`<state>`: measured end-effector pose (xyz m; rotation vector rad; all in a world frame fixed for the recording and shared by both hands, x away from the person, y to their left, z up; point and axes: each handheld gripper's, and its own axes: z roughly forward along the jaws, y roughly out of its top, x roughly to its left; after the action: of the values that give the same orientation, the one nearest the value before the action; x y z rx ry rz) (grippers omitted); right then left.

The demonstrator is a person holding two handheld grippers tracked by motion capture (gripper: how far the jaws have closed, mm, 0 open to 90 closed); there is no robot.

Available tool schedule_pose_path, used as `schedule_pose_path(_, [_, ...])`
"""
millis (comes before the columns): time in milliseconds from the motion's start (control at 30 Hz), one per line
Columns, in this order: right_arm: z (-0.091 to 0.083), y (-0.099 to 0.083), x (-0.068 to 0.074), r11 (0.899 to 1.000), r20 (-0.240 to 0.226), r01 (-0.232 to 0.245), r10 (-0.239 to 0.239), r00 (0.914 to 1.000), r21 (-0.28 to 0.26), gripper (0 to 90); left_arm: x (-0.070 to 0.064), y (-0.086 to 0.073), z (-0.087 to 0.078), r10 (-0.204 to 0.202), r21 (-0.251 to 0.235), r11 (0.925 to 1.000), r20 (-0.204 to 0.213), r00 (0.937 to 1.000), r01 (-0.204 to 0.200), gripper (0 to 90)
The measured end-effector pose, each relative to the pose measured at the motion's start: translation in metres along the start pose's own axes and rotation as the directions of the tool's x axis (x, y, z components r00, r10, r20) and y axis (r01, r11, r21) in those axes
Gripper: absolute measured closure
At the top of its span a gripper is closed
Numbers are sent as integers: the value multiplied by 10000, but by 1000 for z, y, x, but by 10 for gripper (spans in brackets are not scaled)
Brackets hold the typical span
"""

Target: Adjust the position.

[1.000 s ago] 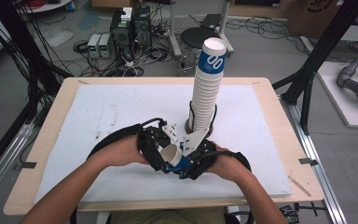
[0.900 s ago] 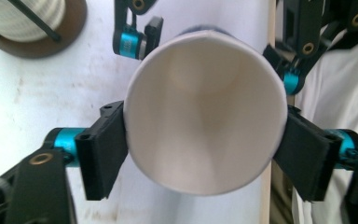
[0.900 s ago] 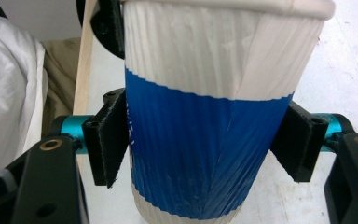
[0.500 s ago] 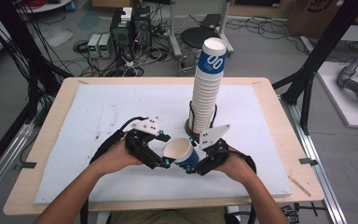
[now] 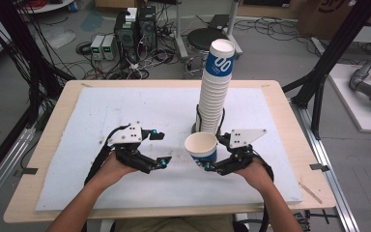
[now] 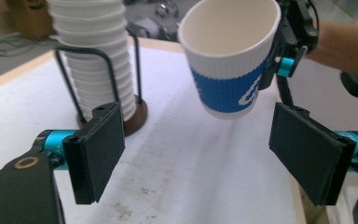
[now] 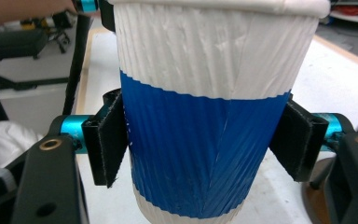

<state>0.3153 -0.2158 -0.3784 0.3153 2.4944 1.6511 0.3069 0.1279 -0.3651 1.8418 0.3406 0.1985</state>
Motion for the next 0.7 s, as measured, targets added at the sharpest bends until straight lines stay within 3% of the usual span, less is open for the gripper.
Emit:
schedule_pose_path(167, [-9, -3, -1, 9992, 290, -51, 62, 9996, -384, 281, 4, -12, -7, -441, -784, 9961, -366, 9984, 411, 193])
schedule_pose_path(467, [-23, -11, -2, 9944, 767, -112, 193, 9969, -1053, 280, 11, -31, -19, -772, -1715, 9836, -1230, 9894, 554, 192])
schedule_pose_path(500, [-28, -13, -3, 9924, 1067, -228, 358, 9936, -1210, 280, 12, -33, -20, -740, -1774, 9829, -1349, 9881, 494, 189])
schedule_pose_path(567, [-31, -15, -4, 9915, 1219, -229, 387, 9918, -1282, 278, 13, -35, -22, -579, -1869, 9821, -1748, 9829, 246, 181])
schedule_pose_path(700, [-47, -22, -5, 9888, 1958, -237, 526, 9792, -1472, 276, 14, -40, -25, -606, -2013, 9793, -2001, 9779, 195, 180])
